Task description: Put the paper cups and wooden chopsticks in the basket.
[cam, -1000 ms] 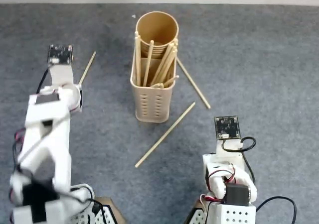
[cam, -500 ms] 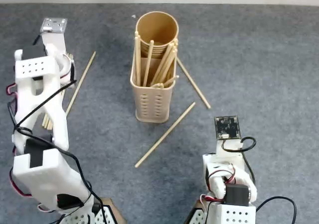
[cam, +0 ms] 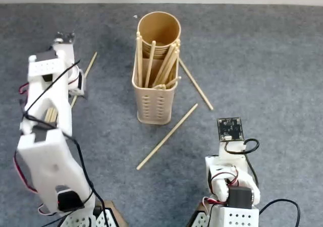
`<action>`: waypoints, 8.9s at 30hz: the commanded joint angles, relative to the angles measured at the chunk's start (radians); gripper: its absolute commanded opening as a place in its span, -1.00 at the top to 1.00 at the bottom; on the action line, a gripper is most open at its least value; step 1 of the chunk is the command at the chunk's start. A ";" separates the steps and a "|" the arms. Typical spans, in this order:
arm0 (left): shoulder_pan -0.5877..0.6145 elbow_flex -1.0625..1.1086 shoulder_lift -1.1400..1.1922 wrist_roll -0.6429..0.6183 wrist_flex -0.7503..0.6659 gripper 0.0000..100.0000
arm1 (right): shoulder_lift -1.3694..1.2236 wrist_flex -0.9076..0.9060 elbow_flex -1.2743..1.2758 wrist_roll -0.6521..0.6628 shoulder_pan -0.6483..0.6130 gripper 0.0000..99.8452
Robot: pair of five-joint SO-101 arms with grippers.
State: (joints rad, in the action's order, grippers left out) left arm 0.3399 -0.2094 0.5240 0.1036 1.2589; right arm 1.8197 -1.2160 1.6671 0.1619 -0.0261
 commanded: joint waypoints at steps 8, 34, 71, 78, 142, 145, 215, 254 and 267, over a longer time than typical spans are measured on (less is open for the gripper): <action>0.033 -0.377 0.223 -0.043 0.157 0.60 | 0.013 -0.007 0.153 0.002 0.007 0.99; 0.038 -0.808 0.323 0.224 0.474 0.59 | 0.013 -0.007 0.153 0.002 0.007 0.99; 0.022 -0.811 0.584 0.270 0.448 0.99 | 0.013 -0.007 0.153 0.002 0.007 0.99; -0.022 -1.020 0.578 0.270 0.500 0.99 | 0.013 -0.007 0.153 0.002 0.007 0.99; -0.602 0.616 -1.244 -0.083 -0.491 0.73 | 0.013 -0.007 0.153 0.002 0.007 0.99; -0.547 0.604 -1.283 -0.083 -0.491 0.71 | 0.013 -0.007 0.153 0.002 0.007 0.99; 0.186 -0.154 0.150 0.493 0.109 0.67 | 0.013 -0.007 0.153 0.002 0.007 0.99; -0.196 -1.376 0.193 0.221 0.517 0.99 | 0.013 -0.007 0.153 0.002 0.007 0.99; -0.487 -1.073 -0.515 -0.026 0.523 0.99 | 0.013 -0.007 0.153 0.002 0.007 0.99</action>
State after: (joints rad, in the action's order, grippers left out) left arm -0.1204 -1.4645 0.2279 0.1204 1.7776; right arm 1.8197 -1.2160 1.6671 0.1619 -0.0261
